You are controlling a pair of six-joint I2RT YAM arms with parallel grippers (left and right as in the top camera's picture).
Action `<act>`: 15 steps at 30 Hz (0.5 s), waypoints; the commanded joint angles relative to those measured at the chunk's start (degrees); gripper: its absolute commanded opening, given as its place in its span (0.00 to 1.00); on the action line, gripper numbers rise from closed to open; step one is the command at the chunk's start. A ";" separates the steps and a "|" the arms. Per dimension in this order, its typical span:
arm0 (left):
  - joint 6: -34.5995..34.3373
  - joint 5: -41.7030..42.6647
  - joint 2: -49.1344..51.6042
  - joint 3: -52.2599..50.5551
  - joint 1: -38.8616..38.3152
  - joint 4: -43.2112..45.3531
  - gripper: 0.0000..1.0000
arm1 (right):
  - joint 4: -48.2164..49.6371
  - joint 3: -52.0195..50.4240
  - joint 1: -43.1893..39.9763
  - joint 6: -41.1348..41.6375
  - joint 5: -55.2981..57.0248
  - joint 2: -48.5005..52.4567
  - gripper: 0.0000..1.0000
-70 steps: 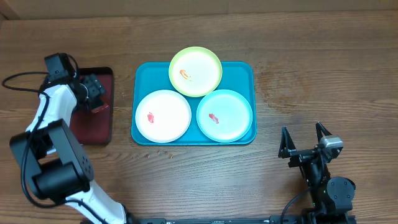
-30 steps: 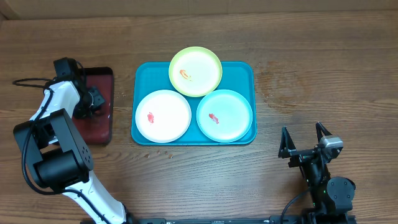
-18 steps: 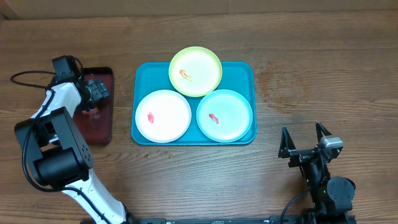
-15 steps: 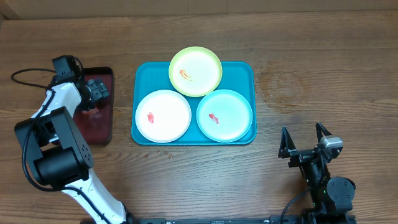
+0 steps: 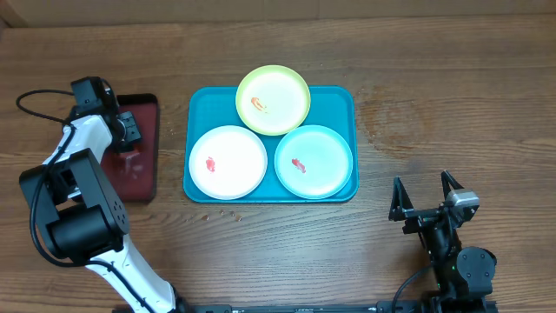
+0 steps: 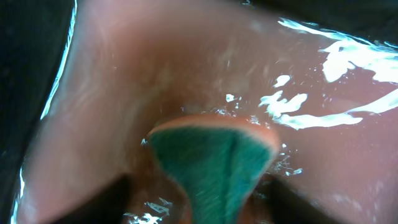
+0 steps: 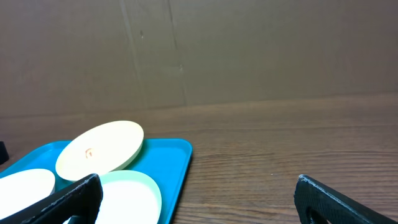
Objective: Clean dirty plates on tray and stack at the side
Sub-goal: 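Dip and rub the held sponge in the water with the left gripper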
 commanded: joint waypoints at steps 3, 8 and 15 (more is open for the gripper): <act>-3.39 0.22 2.32 -1.09 -0.28 -6.99 1.00 | 0.31 -0.59 -0.20 -0.17 0.52 -0.39 1.00; -5.11 0.17 2.32 -1.09 -0.28 -11.93 0.40 | 0.31 -0.59 -0.22 -0.17 0.52 -0.39 1.00; -5.09 -0.48 2.32 -1.09 -0.28 -12.02 0.75 | 0.28 -0.59 -0.22 -0.17 0.52 -0.39 1.00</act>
